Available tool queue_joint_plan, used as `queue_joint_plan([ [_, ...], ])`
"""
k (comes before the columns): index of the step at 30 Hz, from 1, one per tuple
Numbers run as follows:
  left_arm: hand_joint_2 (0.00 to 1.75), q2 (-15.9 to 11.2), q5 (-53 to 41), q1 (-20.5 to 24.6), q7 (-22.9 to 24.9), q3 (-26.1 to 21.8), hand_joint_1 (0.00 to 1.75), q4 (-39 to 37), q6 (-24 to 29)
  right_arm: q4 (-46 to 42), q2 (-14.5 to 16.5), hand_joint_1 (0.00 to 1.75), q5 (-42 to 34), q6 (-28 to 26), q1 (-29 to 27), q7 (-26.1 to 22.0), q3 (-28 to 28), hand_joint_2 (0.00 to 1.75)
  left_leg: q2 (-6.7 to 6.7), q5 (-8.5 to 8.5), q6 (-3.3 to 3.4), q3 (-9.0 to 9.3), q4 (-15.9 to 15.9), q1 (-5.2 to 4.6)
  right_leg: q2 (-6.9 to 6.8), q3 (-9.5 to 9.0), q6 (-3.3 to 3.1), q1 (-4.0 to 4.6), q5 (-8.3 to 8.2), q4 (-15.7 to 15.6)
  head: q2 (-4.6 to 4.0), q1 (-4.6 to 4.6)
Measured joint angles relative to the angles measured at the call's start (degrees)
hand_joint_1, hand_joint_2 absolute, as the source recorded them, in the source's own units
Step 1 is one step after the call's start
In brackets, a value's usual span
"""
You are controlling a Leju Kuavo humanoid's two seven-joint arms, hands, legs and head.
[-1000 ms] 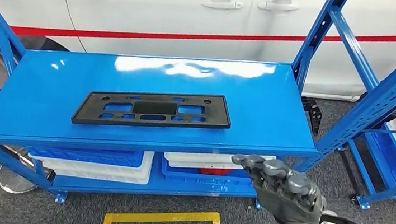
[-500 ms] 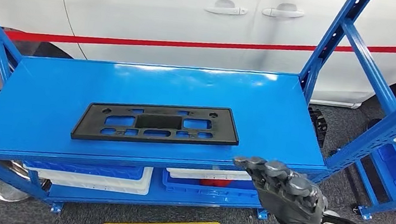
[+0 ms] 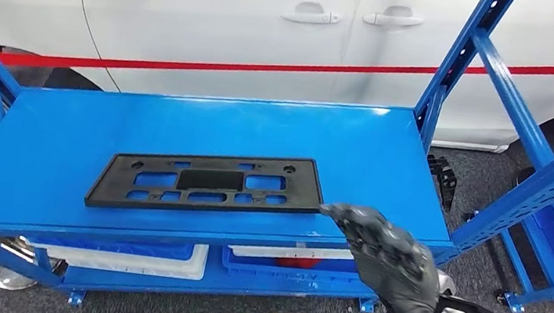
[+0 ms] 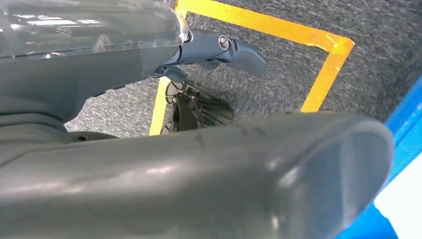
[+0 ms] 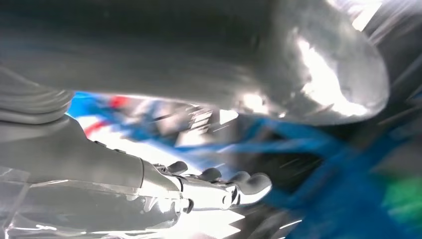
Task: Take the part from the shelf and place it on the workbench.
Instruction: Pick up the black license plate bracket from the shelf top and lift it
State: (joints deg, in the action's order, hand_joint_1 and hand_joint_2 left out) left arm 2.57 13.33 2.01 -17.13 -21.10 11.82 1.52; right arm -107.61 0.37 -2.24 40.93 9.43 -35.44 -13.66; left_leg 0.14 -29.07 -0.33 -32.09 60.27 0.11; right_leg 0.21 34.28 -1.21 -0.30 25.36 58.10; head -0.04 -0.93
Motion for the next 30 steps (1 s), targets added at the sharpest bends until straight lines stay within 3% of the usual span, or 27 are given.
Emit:
queue_joint_plan([
  [1,0.00,0.0,-0.3,0.0,-0.3,0.0,0.00,0.0,-0.1,3.5,0.0,0.00,1.3,-2.7,1.4,3.1,-1.3,0.87,-0.04,-1.39,-0.23,-1.24,2.7,0.08,0.00,-0.17,-0.28,-0.03,-0.06,-0.2,0.00,-0.01],
  [2,0.00,0.0,-0.6,0.0,-0.6,0.0,0.00,0.0,-0.1,8.0,0.2,0.00,2.6,-5.5,3.3,5.8,-3.4,1.31,-0.07,-2.99,-0.43,-3.11,6.4,0.13,0.06,-0.18,-0.48,0.02,-0.07,-0.2,0.00,-0.01],
  [4,0.00,0.0,-1.1,0.1,-1.3,-0.1,0.00,0.0,-0.2,18.8,1.2,0.00,4.6,-10.9,7.6,8.4,-9.8,1.31,-0.08,-4.97,-0.77,-6.77,12.8,0.22,0.21,-0.12,-0.68,0.10,-0.06,-0.2,0.00,-0.01],
  [5,0.00,0.0,-1.3,0.1,-1.6,-0.1,0.00,0.0,-0.2,23.2,1.7,0.00,5.2,-12.8,9.1,8.3,-13.2,1.75,-0.07,-4.54,-0.90,-7.47,13.5,0.26,0.19,-0.14,-0.67,0.12,0.00,-0.1,0.00,-0.01],
  [6,0.00,0.1,-1.4,0.1,-1.8,-0.2,0.00,0.0,-0.2,26.6,2.2,0.00,5.6,-14.0,10.3,7.8,-16.2,1.75,-0.07,-3.06,-0.98,-7.05,12.0,0.31,0.11,-0.20,-0.59,0.11,0.11,0.1,0.00,-0.03],
  [8,0.00,0.1,-1.4,0.0,-2.0,-0.3,0.00,0.0,-0.1,30.6,2.6,0.00,6.4,-15.4,12.4,7.4,-20.3,1.75,-0.04,0.97,-0.93,-4.03,4.8,0.45,-0.22,-0.27,-0.27,0.16,0.50,0.5,0.00,-0.03],
  [10,0.00,0.1,-1.8,-0.2,-2.0,-0.4,0.00,0.0,0.1,33.7,3.4,0.00,7.6,-17.3,15.1,8.0,-23.1,1.75,-0.01,2.88,-0.49,-1.76,-0.5,0.42,-0.37,-0.02,0.13,0.38,0.78,1.0,0.00,0.03],
  [13,0.00,0.2,-2.5,-0.3,-1.9,-0.6,0.00,0.0,0.4,39.2,6.8,0.00,10.7,-22.5,19.7,8.7,-28.3,1.75,0.16,3.02,0.51,-1.51,-1.5,0.35,-0.24,0.30,0.73,0.40,0.81,1.1,0.00,0.04],
  [15,0.00,0.3,-2.7,-0.1,-1.9,-0.8,0.00,0.0,0.5,41.9,8.6,0.00,14.5,-27.3,21.8,8.0,-31.2,1.75,0.14,3.33,1.25,-1.32,-1.9,0.49,-0.24,1.06,1.23,0.26,2.18,3.0,0.00,0.08],
  [18,0.00,0.4,-2.8,-0.1,-1.9,-1.3,0.00,0.0,0.7,44.5,9.8,0.00,20.3,-34.0,24.0,7.4,-34.1,1.75,0.07,3.36,1.82,-1.15,-2.1,0.53,-0.21,5.79,1.75,0.03,6.84,12.6,0.00,0.16],
  [20,0.00,0.4,-2.8,-0.3,-1.9,-1.5,0.00,0.0,0.8,45.9,10.3,0.00,23.8,-37.5,24.5,7.6,-35.8,1.75,0.06,3.22,1.82,-1.04,-2.1,0.51,-0.23,8.22,1.80,-0.03,7.42,16.7,0.00,0.17],
  [21,0.00,0.4,-2.9,-0.4,-1.9,-1.6,0.00,0.0,0.8,46.4,10.6,0.00,26.1,-39.7,24.7,7.9,-36.6,1.75,0.04,3.12,1.77,-0.92,-2.1,0.51,-0.23,7.95,1.68,-0.02,6.13,15.7,0.00,0.17],
  [24,0.00,0.4,-3.3,-0.3,-2.1,-1.8,0.00,0.0,0.9,47.4,11.4,0.00,34.1,-47.3,25.8,9.4,-38.4,1.75,-0.08,2.72,1.35,-0.45,-2.1,0.41,-0.26,3.02,0.75,0.32,0.60,5.0,0.00,0.17],
  [26,0.00,0.5,-3.6,-0.3,-2.2,-1.9,0.00,0.0,0.9,48.1,11.9,0.00,39.4,-51.4,26.4,11.2,-39.4,1.75,-0.09,2.53,0.81,-0.38,-2.1,0.33,-0.22,1.20,0.30,0.70,-0.25,1.1,0.00,0.16],
  [30,0.00,0.4,-4.4,-0.3,-2.3,-2.1,0.00,0.0,0.9,50.0,12.8,0.00,49.3,-56.5,26.7,15.6,-41.3,1.75,-0.06,1.49,-0.38,-0.52,-1.3,0.34,-0.05,0.48,-0.41,0.41,-0.40,-0.1,0.00,0.09],
])
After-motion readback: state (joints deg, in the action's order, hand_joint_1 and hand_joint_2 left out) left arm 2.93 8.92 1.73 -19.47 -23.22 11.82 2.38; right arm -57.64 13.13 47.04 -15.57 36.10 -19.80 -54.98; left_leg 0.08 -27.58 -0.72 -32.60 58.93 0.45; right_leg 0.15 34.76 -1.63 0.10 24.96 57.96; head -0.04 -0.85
